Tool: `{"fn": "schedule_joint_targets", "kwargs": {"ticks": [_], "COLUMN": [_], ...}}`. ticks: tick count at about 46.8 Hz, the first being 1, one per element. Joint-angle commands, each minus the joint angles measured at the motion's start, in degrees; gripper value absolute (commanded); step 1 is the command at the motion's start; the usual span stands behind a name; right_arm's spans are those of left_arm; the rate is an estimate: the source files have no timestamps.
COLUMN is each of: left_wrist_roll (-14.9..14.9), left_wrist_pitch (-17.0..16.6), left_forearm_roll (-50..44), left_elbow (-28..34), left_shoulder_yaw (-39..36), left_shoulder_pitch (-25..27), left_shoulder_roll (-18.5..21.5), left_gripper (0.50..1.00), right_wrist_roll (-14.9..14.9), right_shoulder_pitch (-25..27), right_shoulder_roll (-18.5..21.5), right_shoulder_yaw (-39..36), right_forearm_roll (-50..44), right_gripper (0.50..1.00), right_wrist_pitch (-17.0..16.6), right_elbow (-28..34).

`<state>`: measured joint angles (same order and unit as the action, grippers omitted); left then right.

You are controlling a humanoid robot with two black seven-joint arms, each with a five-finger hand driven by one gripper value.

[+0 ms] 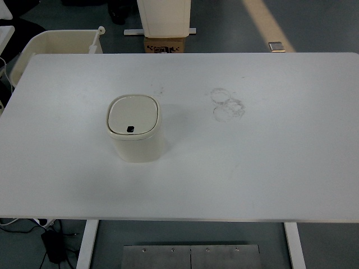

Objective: Close trash bin

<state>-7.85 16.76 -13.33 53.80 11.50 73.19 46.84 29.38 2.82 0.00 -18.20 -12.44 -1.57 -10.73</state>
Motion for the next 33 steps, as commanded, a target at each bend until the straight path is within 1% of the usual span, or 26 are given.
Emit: {"fn": "schedule_joint_targets", "kwargs": {"ticks": [1,3,6,11,14,18,26,33], "left_wrist_roll": [-0.1,-0.1,-0.5,-2.2,-2.4,-2.5,-2.5,-2.5], "left_wrist_pitch": [0.2,0.3,1.5,5.5,7.3,8.0,9.3,9.5], "left_forearm_roll": [-0.4,-0.7,-1.5,-2.3,-2.4,-2.4,-2.5,-4.8], "left_elbow": [-1.9,-3.0,-4.8,-8.7,-10.6,-12.1,-12.4,-14.3], "left_shoulder_yaw": [3.0,4.9,7.8,12.9,15.7,19.0,23.7,25.1], "left_shoulder_pitch": [-4.1,-6.6,-10.9,-17.5,-20.5,-24.1,-30.1,-33.2], "left_shoulder_roll": [-0.2,-0.2,-0.3,-1.5,-2.1,-2.4,-3.1,-4.9], "left_gripper": [1.0,1.0,1.0,1.0,1.0,1.0,1.0,1.0], "right_wrist_roll": [0.0,0.0,0.0,0.0,0.0,0.0,0.0,0.0], "right_shoulder_pitch": [0.1,0.1,0.0,-0.1,-0.1,-0.1,-0.1,0.0], "right_shoulder_roll": [0.0,0.0,0.0,0.0,0.0,0.0,0.0,0.0], "right_shoulder_yaw": [0.0,0.0,0.0,0.1,0.2,0.2,0.3,0.3], "right_forearm_roll": [0.0,0.0,0.0,0.0,-0.1,0.0,0.0,0.0], "right_gripper": [0.991,0.991,0.991,0.991,0.991,0.991,0.991,0.991], "right_wrist_pitch": [0.0,0.0,0.0,0.0,0.0,0.0,0.0,0.0], "right_elbow": [0.0,0.0,0.0,0.0,0.0,0.0,0.0,0.0]}}
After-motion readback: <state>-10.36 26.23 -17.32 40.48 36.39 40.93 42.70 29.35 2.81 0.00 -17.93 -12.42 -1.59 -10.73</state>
